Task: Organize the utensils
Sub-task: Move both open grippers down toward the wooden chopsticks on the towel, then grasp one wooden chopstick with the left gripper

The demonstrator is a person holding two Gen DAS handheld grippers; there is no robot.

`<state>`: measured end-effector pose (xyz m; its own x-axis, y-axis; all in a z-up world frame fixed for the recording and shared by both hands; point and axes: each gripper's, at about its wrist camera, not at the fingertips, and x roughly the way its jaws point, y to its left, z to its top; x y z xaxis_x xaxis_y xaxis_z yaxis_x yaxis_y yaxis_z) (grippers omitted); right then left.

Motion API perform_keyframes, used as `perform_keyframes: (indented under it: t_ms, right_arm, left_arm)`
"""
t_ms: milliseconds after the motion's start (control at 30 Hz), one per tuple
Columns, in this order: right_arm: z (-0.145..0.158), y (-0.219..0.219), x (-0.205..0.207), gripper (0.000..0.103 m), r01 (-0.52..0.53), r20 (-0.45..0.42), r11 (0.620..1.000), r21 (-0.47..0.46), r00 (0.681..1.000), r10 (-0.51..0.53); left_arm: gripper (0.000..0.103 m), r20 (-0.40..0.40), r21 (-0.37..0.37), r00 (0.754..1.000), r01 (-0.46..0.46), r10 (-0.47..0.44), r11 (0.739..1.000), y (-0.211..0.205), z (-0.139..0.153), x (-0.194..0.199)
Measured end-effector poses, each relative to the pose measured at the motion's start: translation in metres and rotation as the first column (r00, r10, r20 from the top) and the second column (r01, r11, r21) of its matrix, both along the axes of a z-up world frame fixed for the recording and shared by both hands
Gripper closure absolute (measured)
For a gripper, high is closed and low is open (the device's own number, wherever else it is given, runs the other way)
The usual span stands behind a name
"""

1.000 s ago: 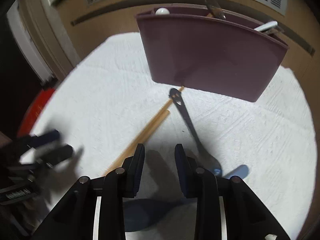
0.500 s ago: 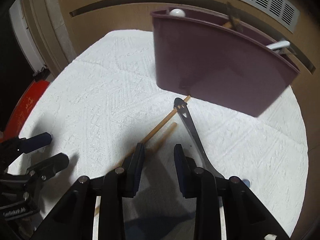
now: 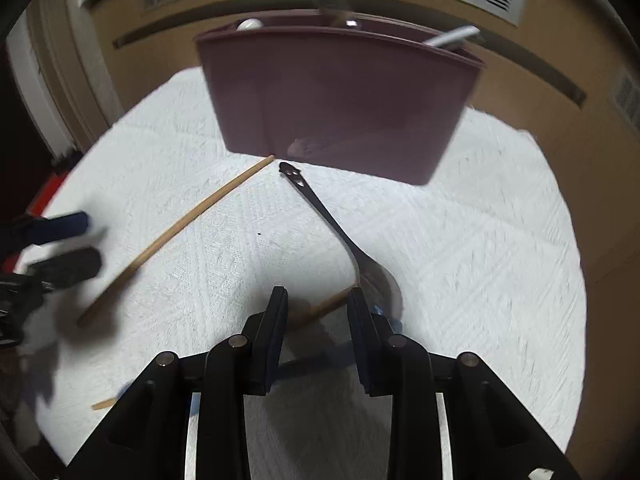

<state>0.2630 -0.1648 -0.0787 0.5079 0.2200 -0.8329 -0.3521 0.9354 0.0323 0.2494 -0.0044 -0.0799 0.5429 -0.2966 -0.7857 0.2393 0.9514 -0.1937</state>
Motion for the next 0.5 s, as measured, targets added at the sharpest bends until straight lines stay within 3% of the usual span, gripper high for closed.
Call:
perform_keyframes:
  t_ms: [67, 200, 500]
  right_arm:
    - [0.011, -0.012, -0.008, 0.075, -0.003, 0.048, 0.999, 0.042, 0.999, 0.001]
    - [0.02, -0.034, -0.021, 0.074, 0.034, 0.095, 0.999, 0.036, 0.995, -0.038]
    - [0.0, -0.071, -0.047, 0.074, 0.162, 0.017, 0.984, 0.077, 0.986, -0.164]
  left_arm:
    - [0.042, -0.027, 0.03, 0.999, 0.033, -0.032, 0.999, -0.014, -0.006, 0.009]
    - [0.05, -0.034, 0.091, 0.998, 0.062, -0.06, 0.994, -0.033, -0.012, 0.022]
    - [0.049, -0.051, 0.188, 0.993, 0.111, -0.104, 0.976, -0.051, -0.017, 0.044]
